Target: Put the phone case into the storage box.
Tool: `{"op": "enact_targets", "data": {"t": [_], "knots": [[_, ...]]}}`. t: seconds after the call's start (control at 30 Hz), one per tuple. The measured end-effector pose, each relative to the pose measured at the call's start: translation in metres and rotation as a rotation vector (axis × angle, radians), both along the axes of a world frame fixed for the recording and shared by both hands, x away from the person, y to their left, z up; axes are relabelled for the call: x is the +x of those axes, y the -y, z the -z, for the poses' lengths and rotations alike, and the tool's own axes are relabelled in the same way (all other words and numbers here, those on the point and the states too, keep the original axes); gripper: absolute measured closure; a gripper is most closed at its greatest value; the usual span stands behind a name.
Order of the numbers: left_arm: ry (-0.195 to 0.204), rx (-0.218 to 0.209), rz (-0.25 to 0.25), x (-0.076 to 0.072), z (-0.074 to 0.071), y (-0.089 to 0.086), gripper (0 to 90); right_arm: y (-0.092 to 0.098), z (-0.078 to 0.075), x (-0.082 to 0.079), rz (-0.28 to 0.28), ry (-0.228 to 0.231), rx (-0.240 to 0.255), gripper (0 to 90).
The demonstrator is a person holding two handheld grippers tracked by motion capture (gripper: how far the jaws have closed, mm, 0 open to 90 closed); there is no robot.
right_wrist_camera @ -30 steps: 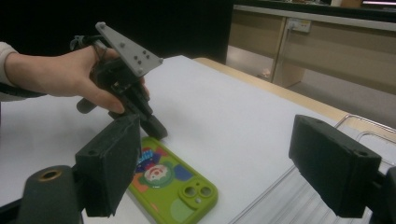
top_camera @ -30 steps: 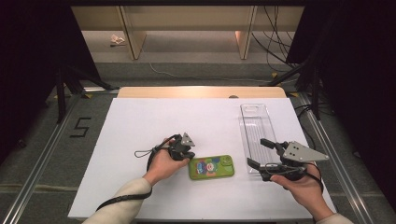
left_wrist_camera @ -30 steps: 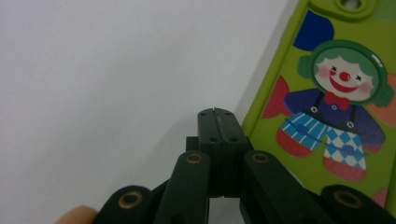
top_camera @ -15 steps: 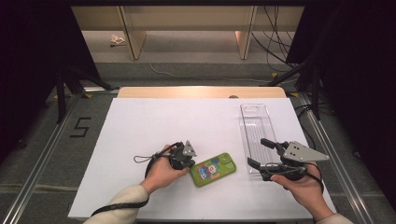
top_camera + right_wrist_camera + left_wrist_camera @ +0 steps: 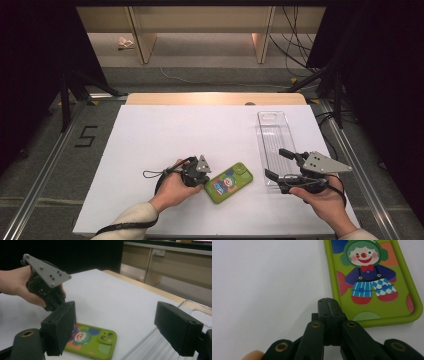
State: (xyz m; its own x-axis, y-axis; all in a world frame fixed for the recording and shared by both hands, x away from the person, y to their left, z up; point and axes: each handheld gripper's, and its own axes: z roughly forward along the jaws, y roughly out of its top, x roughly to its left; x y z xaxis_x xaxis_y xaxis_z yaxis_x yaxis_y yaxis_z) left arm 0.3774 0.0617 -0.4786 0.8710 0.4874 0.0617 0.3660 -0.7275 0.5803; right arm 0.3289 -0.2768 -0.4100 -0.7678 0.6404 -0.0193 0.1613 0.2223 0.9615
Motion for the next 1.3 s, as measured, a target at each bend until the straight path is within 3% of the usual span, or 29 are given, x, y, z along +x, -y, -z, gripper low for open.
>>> {"op": "enact_targets", "data": {"t": [0.23,0.43,0.6,0.73,0.97,1.3], "knots": [[-0.007,0.000,0.007,-0.005,0.000,0.001,90.0,0.000,0.000,0.000,0.002,-0.001,0.000,18.8],[-0.013,-0.006,-0.016,-0.005,-0.001,0.000,88.2,0.001,0.000,0.000,0.005,0.000,-0.001,18.8],[0.011,-0.071,-0.093,0.001,-0.015,-0.003,73.9,0.001,-0.001,0.000,0.007,0.000,-0.001,18.8],[-0.031,-0.120,-0.130,0.002,-0.024,0.003,55.4,0.001,-0.001,0.001,0.008,0.000,-0.003,18.8],[-0.089,-0.074,-0.171,0.002,-0.033,0.027,23.7,0.001,-0.001,0.001,0.013,0.004,0.000,18.8],[-0.149,0.036,-0.168,0.004,-0.026,0.051,1.5,0.002,-0.002,0.001,0.022,0.004,-0.001,18.7]]}}
